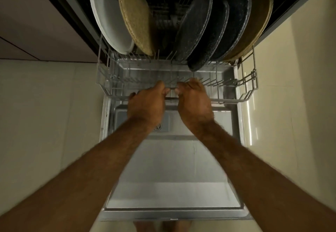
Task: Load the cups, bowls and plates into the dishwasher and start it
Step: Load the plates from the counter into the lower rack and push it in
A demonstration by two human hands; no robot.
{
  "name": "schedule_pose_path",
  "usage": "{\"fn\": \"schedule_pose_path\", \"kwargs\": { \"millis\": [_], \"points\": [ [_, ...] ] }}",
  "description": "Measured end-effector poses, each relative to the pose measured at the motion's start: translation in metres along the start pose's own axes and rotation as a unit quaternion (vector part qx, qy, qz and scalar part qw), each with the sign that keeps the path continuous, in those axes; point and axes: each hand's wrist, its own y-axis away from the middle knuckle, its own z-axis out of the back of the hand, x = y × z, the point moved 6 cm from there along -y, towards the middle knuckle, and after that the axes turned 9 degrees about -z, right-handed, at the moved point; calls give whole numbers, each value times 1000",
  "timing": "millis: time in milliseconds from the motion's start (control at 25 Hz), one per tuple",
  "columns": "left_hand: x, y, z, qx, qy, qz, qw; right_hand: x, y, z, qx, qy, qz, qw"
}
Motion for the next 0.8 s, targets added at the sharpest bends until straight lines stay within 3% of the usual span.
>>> {"fn": "schedule_pose_path", "kwargs": {
  "millis": [200,480,800],
  "points": [
    [9,-43,3,-25,17,-5,1000,-5,-50,-19,-27,49,10,998],
    [22,-104,9,-23,35,23,999,7,-106,-3,-80,19,56,995],
    [37,-164,11,-38,34,27,998,5,-167,-6,-64,-11,52,997]
  ]
}}
